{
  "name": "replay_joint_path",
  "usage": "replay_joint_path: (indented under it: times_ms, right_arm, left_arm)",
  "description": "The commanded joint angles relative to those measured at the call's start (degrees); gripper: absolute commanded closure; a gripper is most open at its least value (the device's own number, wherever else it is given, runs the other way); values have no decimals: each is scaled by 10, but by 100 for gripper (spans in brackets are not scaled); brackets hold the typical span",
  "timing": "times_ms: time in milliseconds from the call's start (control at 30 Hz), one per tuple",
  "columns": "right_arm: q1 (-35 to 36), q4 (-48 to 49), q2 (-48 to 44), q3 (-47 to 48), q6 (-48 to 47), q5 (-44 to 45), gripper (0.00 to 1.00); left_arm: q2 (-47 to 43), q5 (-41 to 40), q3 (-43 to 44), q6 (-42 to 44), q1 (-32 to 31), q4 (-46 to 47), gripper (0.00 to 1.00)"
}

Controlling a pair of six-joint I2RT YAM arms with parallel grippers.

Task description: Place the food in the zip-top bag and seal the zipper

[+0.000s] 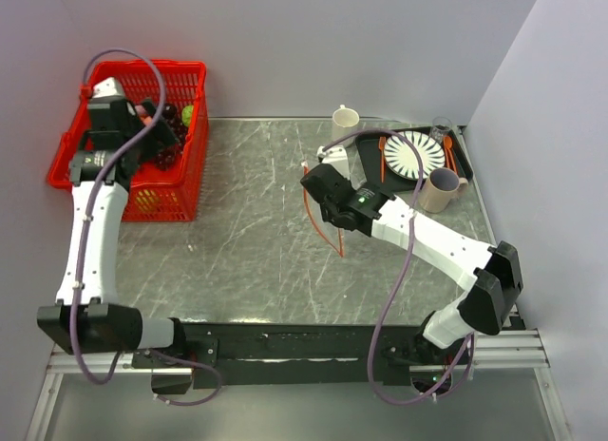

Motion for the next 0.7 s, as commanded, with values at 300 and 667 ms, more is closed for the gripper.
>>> replay_joint_path:
  times_ms: [300, 667]
  right_arm:
    - [-1, 38, -39, -14, -7, -25, 100]
    - [-1, 52, -38, -21, -8, -46, 100]
  left_arm:
    - [149, 19, 20, 31, 55, -18, 3]
    - [346, 89, 140, 48, 65, -129, 23]
